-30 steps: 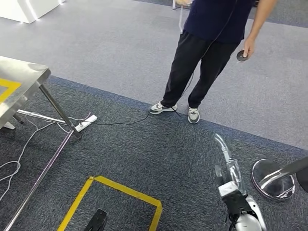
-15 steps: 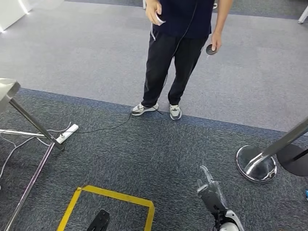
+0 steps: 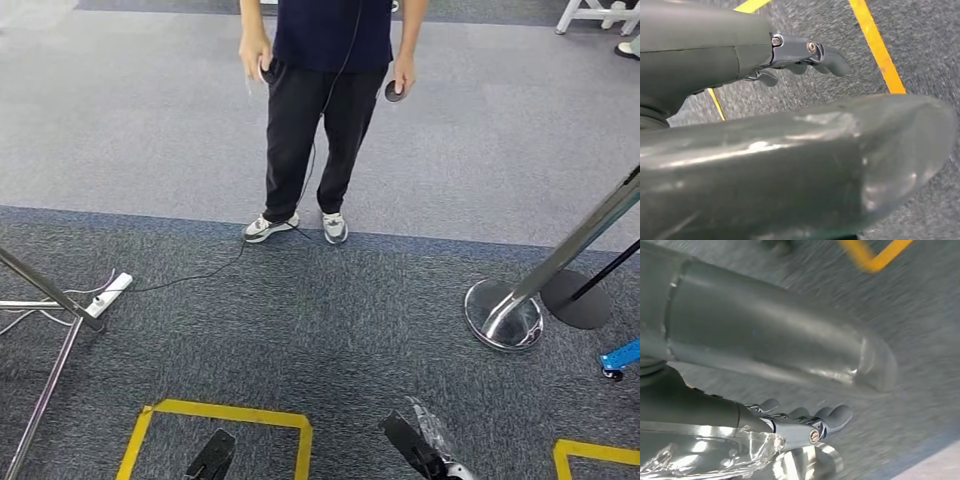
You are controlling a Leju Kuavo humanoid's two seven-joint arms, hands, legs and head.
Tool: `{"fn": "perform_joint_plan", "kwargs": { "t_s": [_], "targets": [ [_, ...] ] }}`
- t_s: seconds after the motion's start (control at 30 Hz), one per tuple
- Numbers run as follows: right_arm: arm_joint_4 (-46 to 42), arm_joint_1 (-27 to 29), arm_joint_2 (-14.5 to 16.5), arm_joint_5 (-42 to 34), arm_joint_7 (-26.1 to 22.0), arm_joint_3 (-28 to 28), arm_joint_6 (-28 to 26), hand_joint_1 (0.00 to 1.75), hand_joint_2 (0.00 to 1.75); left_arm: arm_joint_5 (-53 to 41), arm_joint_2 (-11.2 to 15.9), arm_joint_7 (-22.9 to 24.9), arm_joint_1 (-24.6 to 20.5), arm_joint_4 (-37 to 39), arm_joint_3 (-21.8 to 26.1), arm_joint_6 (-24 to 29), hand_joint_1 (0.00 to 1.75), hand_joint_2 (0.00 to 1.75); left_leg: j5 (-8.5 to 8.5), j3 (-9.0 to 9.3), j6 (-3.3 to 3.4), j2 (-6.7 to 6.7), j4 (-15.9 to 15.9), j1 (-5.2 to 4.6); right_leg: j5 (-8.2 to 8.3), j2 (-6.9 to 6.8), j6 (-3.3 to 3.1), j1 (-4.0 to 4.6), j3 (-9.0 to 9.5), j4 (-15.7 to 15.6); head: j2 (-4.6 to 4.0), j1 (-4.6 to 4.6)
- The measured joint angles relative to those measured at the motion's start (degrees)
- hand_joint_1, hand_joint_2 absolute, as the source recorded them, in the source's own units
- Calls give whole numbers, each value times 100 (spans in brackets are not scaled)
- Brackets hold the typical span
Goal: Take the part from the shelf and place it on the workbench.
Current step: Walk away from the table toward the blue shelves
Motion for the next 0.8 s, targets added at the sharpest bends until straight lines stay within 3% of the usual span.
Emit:
{"fn": "perform_joint_plan", "kwargs": {
  "t_s": [0.03,0.1,0.17,0.2,0.27,0.3,0.33,0.37,0.4,0.47,0.5,0.57,0.7,0.73,0.8],
  "targets": [
    [109,-25,-2,65,118,24,-67,0,0,-66,3,12,1,0,-28,4,0,0,-8,7,-27,33,5,-15,-2,-20,-32,12,44,-80,0,-5],
    [320,-43,-15,108,325,50,-108,0,0,-207,11,33,2,0,-113,3,0,0,-22,17,-83,100,6,-9,16,100,-102,17,35,-78,0,-10],
    [485,-42,-39,67,471,48,-96,0,0,-267,16,51,5,0,-185,-5,0,0,-164,-39,-148,12,167,17,38,202,-165,5,28,-94,0,-18],
    [549,-45,-49,40,538,44,-93,0,0,-269,17,59,9,0,-204,-9,0,0,-324,-145,-175,-84,420,29,48,256,-192,-5,29,-103,0,-26],
    [677,-50,-73,7,699,32,-99,0,0,-268,21,76,28,0,-230,-11,0,0,-715,-515,-195,-251,1219,39,51,370,-220,-4,22,-104,0,-39],
    [745,-43,-87,5,829,25,-108,0,0,-268,22,87,38,0,-245,-15,0,0,-834,-693,-195,-278,1569,40,51,434,-224,-1,20,-103,0,-39],
    [808,-30,-106,-2,988,14,-121,0,0,-268,24,93,45,0,-263,-18,0,0,-843,-793,-189,-288,1741,40,51,498,-224,1,20,-103,0,-39],
    [865,-13,-127,-16,1149,-6,-136,0,0,-268,26,97,46,0,-278,-21,0,0,-737,-786,-178,-293,1686,40,53,561,-221,0,21,-102,0,-39],
    [912,5,-149,-45,1296,-38,-150,0,0,-268,27,99,40,0,-290,-25,0,0,-544,-675,-166,-311,1424,43,58,623,-213,-4,24,-102,0,-39],
    [982,29,-192,-166,1488,-142,-162,0,0,-268,26,97,23,0,-302,-33,0,0,-155,-298,-145,-507,619,69,66,748,-176,-9,14,-88,0,-40],
    [1013,38,-215,-245,1565,-208,-157,0,0,-269,24,96,14,0,-305,-40,0,0,-54,-156,-137,-604,316,80,72,805,-145,-8,-4,-78,0,-39],
    [1073,77,-263,-407,1698,-344,-115,0,0,-269,20,96,3,0,-311,-51,0,0,-31,-51,-111,-693,76,74,84,897,-73,-13,-44,-73,0,-43],
    [1119,142,-303,-516,1779,-444,-59,0,0,-268,19,96,-3,0,-318,-54,0,0,-33,-56,-73,-644,81,49,103,953,-15,-42,-55,-106,0,-46],
    [1148,183,-322,-583,1842,-504,-1,0,0,-269,16,96,-10,0,-325,-59,0,0,-18,-47,-35,-604,61,51,60,868,0,-38,-95,-42,0,-34],
    [1250,308,-367,-852,2089,-749,244,0,0,-272,13,98,-10,0,-338,-69,0,0,0,-27,64,-427,23,36,-335,572,47,-25,-485,735,0,-10]
  ]
}}
